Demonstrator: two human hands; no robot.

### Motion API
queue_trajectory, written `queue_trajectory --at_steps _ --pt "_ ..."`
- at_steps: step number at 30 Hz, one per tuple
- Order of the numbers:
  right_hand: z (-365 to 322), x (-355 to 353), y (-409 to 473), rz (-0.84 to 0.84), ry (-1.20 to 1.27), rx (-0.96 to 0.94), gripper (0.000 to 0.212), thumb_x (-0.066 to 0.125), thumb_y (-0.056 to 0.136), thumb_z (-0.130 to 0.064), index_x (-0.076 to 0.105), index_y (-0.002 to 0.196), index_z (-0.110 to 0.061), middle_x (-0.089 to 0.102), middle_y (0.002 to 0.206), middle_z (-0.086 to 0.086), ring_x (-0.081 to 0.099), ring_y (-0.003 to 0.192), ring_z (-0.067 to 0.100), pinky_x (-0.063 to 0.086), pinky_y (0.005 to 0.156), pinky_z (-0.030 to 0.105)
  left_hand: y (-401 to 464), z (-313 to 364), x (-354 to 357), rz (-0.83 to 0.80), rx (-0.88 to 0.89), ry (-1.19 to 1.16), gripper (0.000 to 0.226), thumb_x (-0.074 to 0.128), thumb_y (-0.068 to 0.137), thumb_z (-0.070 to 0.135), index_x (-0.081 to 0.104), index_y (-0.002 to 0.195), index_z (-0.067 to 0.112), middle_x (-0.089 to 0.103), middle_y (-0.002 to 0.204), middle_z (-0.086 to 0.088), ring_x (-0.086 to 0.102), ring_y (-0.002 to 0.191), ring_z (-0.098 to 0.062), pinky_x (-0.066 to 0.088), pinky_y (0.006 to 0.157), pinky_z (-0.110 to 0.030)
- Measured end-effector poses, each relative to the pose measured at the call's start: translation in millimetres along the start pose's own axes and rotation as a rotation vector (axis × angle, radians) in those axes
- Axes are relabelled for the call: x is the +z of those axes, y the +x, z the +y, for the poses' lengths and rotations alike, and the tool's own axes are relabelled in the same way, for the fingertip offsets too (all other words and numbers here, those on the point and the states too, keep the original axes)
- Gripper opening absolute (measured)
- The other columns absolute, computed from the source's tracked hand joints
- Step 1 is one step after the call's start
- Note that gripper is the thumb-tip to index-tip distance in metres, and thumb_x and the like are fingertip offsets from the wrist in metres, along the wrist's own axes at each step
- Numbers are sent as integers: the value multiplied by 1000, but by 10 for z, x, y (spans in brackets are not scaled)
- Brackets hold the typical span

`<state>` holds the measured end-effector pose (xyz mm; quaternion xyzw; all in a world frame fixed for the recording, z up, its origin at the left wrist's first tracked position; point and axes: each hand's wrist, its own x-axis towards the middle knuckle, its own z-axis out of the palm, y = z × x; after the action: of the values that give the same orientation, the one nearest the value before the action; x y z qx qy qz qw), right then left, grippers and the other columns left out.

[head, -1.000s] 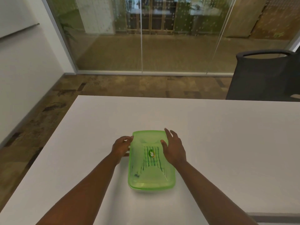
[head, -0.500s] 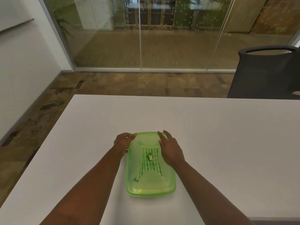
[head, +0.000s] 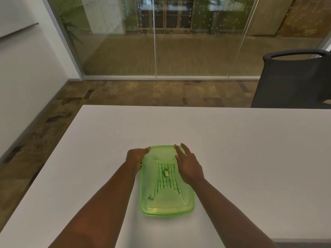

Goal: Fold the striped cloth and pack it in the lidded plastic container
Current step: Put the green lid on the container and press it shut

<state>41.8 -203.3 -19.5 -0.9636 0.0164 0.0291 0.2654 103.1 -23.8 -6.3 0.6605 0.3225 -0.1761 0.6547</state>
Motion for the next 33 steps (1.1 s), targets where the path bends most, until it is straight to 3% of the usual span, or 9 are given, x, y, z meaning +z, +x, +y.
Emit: queue_trajectory --at_steps 4,6,9,14,16,19,22,27,33 --pt "-41 -83 21 -63 -58 0 48 21 99 -41 24 145 -30 17 158 -2 31 136 26 40 103 39 -52 -72 -80 16 55 91 28 73 76 34 61 82 10 55 83 -9 52 79 -26 46 67 -32" --pt "-53 -145 -4 -92 48 58 70 13 85 -60 23 146 -27 17 158 5 28 139 27 34 108 39 -97 -121 -123 -23 96 114 33 68 79 42 56 85 12 56 85 -7 53 73 -22 45 61 -27" --pt "-30 -175 -76 -58 226 192 62 37 95 -45 19 147 -19 30 151 15 31 138 28 31 109 36 -176 -168 -221 -40 77 161 45 59 82 51 55 96 8 60 89 -10 57 77 -25 47 59 -27" --pt "37 -253 -320 -152 246 469 69 44 92 -49 23 146 -11 44 143 15 47 128 31 42 103 39 -327 -283 -495 -158 -39 363 51 55 81 58 61 85 7 61 85 -10 58 78 -24 48 61 -27" --pt "53 -289 -460 -203 428 576 71 57 86 -49 33 142 -13 50 139 13 59 113 30 54 87 37 -385 -329 -601 -251 -107 431 51 58 78 60 62 85 9 60 81 -6 58 74 -20 50 62 -27" --pt "48 -345 -621 -227 623 630 54 73 77 -37 57 119 -8 64 118 15 65 99 29 58 82 40 -505 -382 -690 -405 -125 535 40 67 77 48 62 90 10 61 86 -5 61 75 -18 54 60 -28" --pt "17 -369 -710 -234 701 632 34 78 74 -23 59 97 -6 66 113 17 65 102 32 56 86 44 -602 -408 -689 -480 -95 556 23 73 77 29 57 81 13 65 90 -6 63 78 -17 56 60 -26" --pt "-88 -390 -740 -209 812 647 42 74 78 -14 58 116 -3 63 119 18 60 111 32 54 86 41 -701 -362 -708 -456 -21 422 25 72 79 22 48 76 16 65 84 -3 62 72 -17 55 61 -27" --pt "-368 -373 -661 -192 876 601 38 67 83 -7 59 120 -10 62 122 18 59 114 32 51 82 37 -742 -210 -924 -390 62 369 24 72 79 21 48 76 17 66 82 -4 62 69 -18 54 58 -25"
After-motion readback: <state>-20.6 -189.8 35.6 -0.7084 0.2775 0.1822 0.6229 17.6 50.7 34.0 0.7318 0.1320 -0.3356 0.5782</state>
